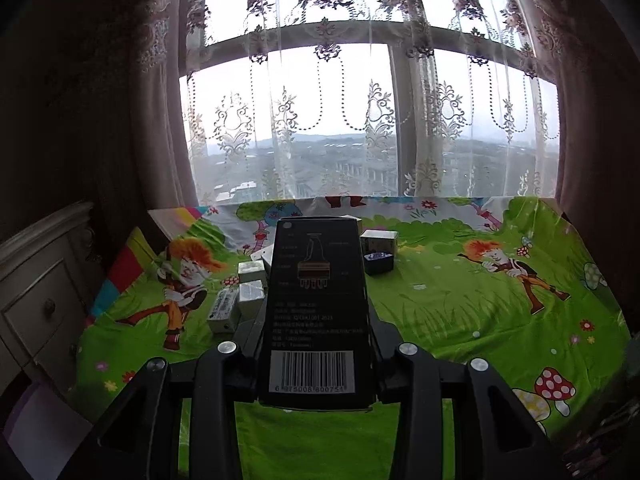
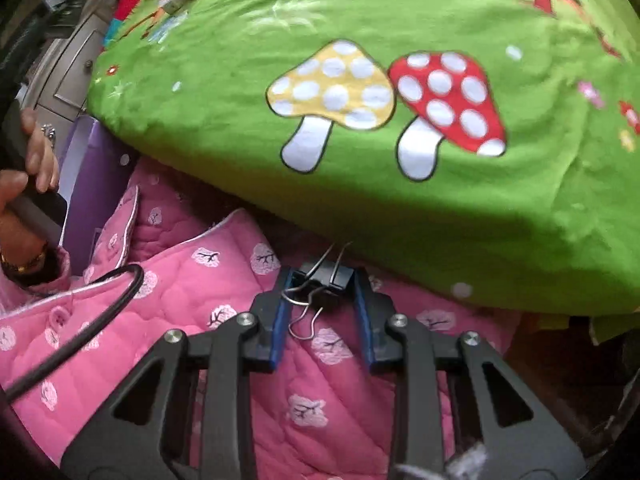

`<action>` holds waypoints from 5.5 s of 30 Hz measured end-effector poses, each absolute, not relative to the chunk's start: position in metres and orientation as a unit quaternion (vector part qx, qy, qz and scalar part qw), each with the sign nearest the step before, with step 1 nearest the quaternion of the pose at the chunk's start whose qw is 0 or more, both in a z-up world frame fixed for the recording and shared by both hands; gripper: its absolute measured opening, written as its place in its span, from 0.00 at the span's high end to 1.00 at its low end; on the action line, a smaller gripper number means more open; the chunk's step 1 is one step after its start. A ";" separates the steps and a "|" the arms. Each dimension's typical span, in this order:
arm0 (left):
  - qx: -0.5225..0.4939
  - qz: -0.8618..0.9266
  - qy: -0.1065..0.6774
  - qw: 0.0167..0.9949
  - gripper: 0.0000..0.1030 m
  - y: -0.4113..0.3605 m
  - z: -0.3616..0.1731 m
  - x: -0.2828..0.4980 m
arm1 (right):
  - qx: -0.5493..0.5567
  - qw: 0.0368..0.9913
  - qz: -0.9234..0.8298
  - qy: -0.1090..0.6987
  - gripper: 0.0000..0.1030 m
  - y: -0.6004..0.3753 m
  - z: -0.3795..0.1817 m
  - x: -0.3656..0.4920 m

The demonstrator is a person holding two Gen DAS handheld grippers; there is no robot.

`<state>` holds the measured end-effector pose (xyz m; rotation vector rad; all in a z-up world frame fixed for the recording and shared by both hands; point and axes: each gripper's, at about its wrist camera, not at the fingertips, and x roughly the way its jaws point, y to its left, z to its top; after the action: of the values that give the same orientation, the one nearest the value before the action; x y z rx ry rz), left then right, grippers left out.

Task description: Organize rigid objects

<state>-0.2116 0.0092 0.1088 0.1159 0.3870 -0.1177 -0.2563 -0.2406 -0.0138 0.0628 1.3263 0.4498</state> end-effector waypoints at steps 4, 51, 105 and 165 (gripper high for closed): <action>0.051 -0.068 0.179 0.980 0.61 0.007 0.118 -0.216 | 0.021 0.848 0.222 0.481 0.68 -0.248 0.067 -0.269; 0.002 0.119 0.228 0.966 0.61 0.164 0.138 -0.322 | -0.138 0.920 0.358 0.077 0.68 0.004 0.203 -0.282; -0.064 0.094 0.463 0.879 0.15 0.193 0.038 -0.231 | -0.108 0.836 0.351 0.407 0.21 -0.006 0.057 -0.180; -0.002 -0.026 0.427 0.904 0.66 0.050 0.007 0.015 | -0.121 0.868 0.267 0.402 0.70 -0.152 0.017 0.064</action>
<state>0.0145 0.0501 0.0067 -0.0036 0.8816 -0.0540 0.0644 -0.1518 0.0174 -0.2537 0.8406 0.5593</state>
